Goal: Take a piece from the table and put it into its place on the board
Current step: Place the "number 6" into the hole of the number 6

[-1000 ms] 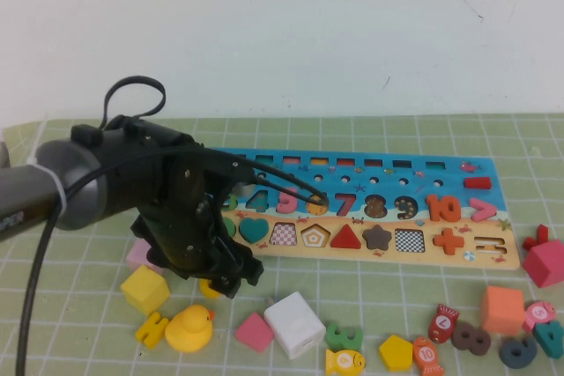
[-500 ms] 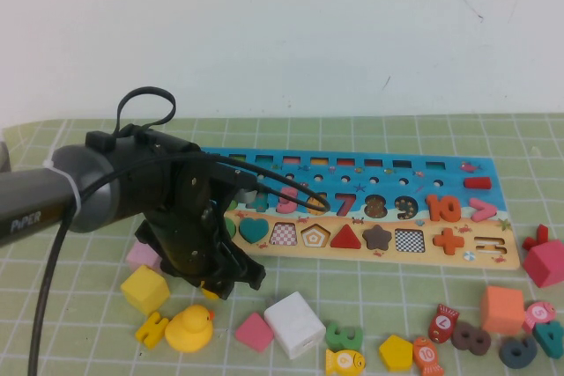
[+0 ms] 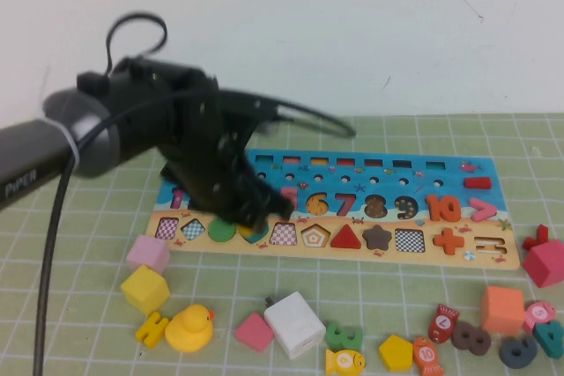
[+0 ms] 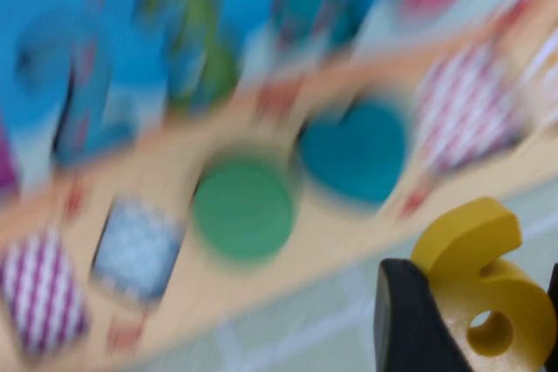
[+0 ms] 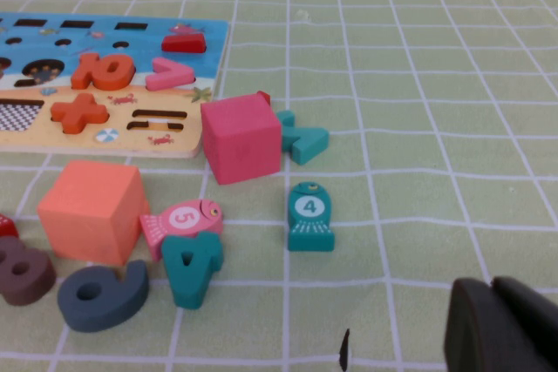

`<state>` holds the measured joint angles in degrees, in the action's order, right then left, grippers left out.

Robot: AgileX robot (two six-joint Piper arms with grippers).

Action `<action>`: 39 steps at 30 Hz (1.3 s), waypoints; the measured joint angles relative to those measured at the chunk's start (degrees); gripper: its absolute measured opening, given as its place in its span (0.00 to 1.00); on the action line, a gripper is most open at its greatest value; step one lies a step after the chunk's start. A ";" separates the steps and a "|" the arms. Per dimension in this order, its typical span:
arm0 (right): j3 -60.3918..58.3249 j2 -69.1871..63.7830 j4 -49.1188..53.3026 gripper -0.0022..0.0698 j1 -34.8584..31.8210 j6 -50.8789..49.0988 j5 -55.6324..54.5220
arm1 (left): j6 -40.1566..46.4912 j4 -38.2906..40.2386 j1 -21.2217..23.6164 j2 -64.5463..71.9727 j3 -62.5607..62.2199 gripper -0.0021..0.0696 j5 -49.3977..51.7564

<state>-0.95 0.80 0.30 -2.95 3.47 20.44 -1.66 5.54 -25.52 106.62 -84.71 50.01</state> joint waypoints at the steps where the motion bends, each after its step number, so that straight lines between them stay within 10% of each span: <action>1: 0.00 0.00 0.00 0.03 0.00 0.00 0.00 | 1.66 1.35 0.00 0.44 -2.08 0.41 0.01; 18: 0.00 0.00 -0.30 0.03 0.00 0.00 0.00 | 2.99 5.94 -2.55 23.11 -33.08 0.41 4.93; 39: 0.00 0.00 -0.30 0.03 0.00 0.00 0.00 | -4.65 1.15 -4.09 27.26 -36.47 0.41 8.09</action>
<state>-0.95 0.80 0.00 -2.95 3.47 20.44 -6.31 6.69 -29.61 133.88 -121.18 58.11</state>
